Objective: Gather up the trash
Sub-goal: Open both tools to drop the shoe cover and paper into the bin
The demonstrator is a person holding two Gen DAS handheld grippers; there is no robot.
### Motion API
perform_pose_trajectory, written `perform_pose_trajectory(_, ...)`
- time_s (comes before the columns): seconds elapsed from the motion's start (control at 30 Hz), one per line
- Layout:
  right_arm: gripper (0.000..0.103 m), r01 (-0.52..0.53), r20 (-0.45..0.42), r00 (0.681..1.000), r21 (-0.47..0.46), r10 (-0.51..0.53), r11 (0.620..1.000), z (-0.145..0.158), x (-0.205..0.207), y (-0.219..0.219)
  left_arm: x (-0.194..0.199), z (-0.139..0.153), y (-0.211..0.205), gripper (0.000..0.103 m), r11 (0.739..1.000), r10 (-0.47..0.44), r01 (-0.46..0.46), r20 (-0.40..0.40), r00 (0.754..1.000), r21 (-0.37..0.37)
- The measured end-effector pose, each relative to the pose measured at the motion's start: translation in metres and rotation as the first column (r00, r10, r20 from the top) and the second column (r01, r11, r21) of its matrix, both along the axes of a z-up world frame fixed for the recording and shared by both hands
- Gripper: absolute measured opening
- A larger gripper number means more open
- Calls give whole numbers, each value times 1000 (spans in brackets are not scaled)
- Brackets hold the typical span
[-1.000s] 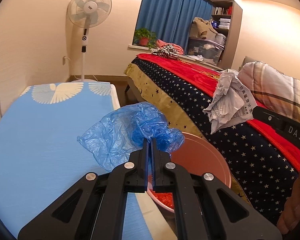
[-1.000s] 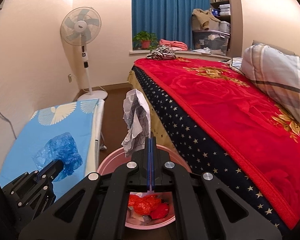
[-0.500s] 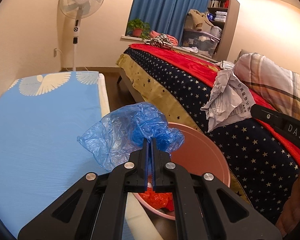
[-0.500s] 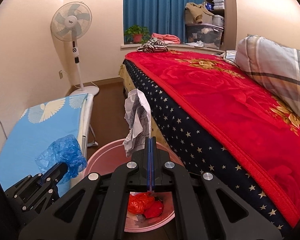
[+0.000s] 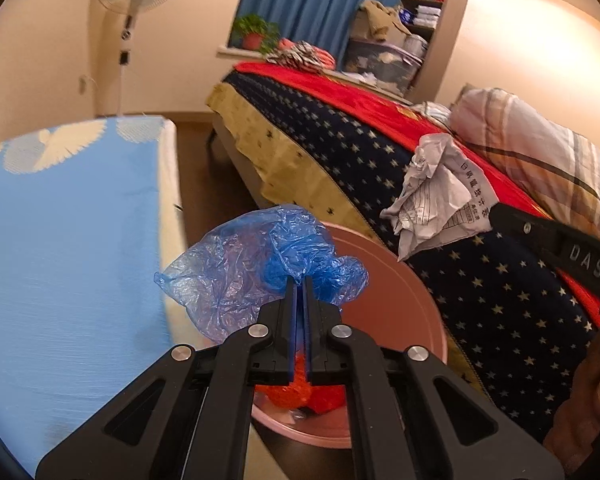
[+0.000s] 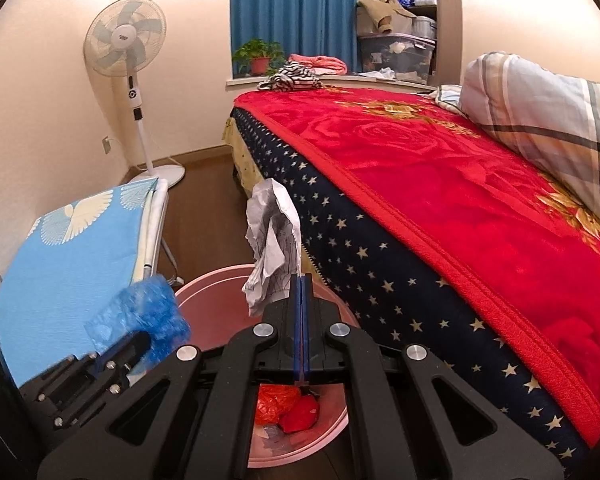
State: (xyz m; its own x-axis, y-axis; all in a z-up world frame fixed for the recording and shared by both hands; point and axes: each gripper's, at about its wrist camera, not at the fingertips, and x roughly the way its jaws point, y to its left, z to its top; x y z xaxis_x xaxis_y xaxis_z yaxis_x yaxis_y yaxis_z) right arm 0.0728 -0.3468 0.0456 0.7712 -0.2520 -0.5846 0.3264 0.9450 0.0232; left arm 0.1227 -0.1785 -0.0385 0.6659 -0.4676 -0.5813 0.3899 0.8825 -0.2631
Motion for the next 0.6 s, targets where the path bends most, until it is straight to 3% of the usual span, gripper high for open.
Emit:
perform_pose_trajectory(0.03, 5, 9, 0, 1000, 1, -9, 1000, 0, 0, -1, 1, -2, -2, 28, 1000, -1, 1, -6, 1000, 9)
perform_pose_trajectory(0.1, 15, 18, 2, 1000, 15, -18, 1000, 1, -1, -5, 0, -2, -2, 40, 1000, 3, -3, 1, 1000, 16)
perform_pose_trajectory(0.2, 37, 34, 12, 999, 22, -34, 999, 3, -4, -8, 0, 0, 1, 40, 1000, -1, 0, 4, 1000, 23)
perform_pose_trajectory(0.3, 41, 42, 29, 999, 34, -43, 999, 10, -9, -9, -5, 6, 8, 42, 1000, 10, -10, 17, 1000, 26)
perform_pose_trajectory(0.43, 59, 41, 60, 997, 43, -44, 998, 23, -19, -3, -21, 20, 25, 62, 997, 49, -52, 58, 997, 55)
perform_pose_trajectory(0.5, 81, 29, 73, 997, 20, -30, 999, 29, -25, 7, -34, 29, 38, 65, 994, 74, -80, 82, 994, 71)
perform_pose_trajectory(0.6, 90, 12, 93, 996, 21, -14, 1000, 37, -33, 23, -53, 45, 59, 77, 985, 140, -151, 126, 982, 86)
